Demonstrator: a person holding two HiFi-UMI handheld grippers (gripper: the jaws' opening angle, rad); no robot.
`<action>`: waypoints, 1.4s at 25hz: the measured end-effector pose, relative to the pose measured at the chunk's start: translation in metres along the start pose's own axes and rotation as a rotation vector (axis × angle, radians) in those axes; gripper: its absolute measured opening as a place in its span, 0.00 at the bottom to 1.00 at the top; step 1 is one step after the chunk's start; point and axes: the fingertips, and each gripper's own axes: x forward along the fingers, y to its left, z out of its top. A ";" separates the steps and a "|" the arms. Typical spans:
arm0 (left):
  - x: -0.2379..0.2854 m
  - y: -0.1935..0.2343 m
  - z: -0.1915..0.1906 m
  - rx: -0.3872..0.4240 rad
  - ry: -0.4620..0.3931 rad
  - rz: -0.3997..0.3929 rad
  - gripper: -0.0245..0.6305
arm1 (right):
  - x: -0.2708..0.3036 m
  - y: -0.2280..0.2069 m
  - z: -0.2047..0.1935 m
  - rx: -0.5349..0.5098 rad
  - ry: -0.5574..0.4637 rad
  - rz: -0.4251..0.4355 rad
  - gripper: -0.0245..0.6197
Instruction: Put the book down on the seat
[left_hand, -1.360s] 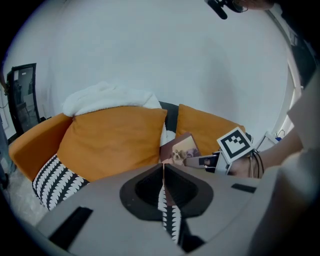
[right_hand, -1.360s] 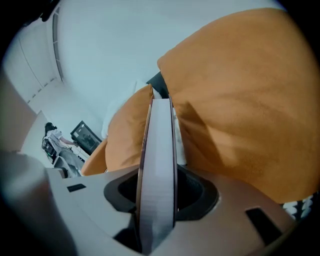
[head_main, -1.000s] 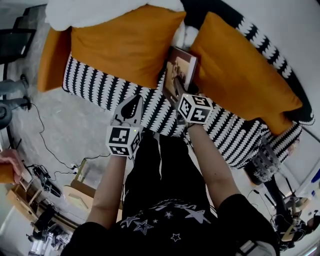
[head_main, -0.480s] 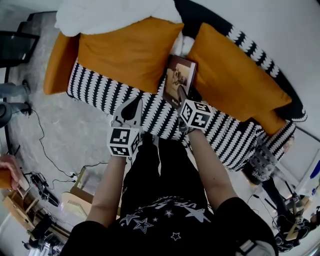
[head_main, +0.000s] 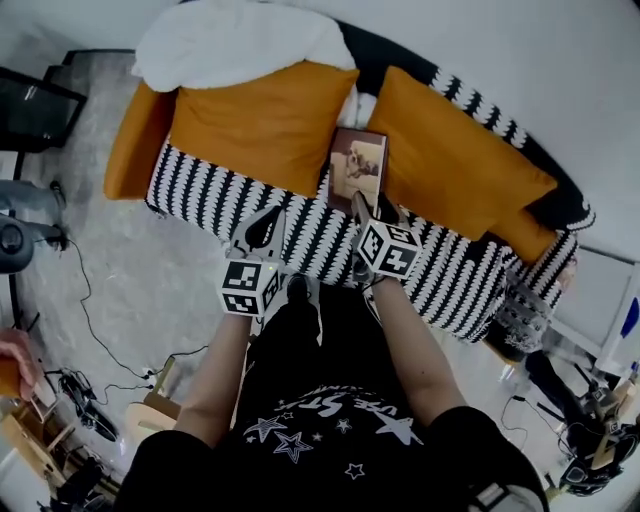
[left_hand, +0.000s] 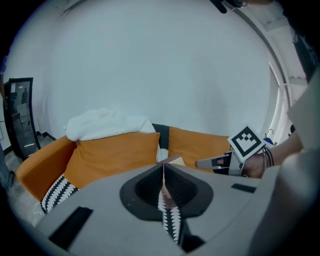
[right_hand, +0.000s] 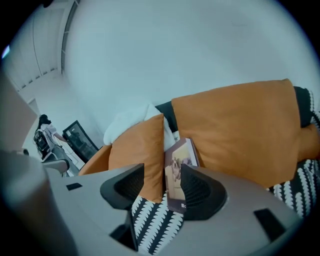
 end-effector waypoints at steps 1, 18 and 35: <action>-0.005 -0.002 0.003 0.004 -0.007 -0.009 0.06 | -0.008 0.004 0.001 0.003 -0.011 -0.002 0.38; -0.118 -0.037 0.024 0.050 -0.070 -0.207 0.06 | -0.160 0.084 -0.001 -0.043 -0.139 0.031 0.37; -0.187 -0.066 0.044 0.065 -0.170 -0.166 0.06 | -0.236 0.125 0.001 -0.123 -0.189 0.183 0.37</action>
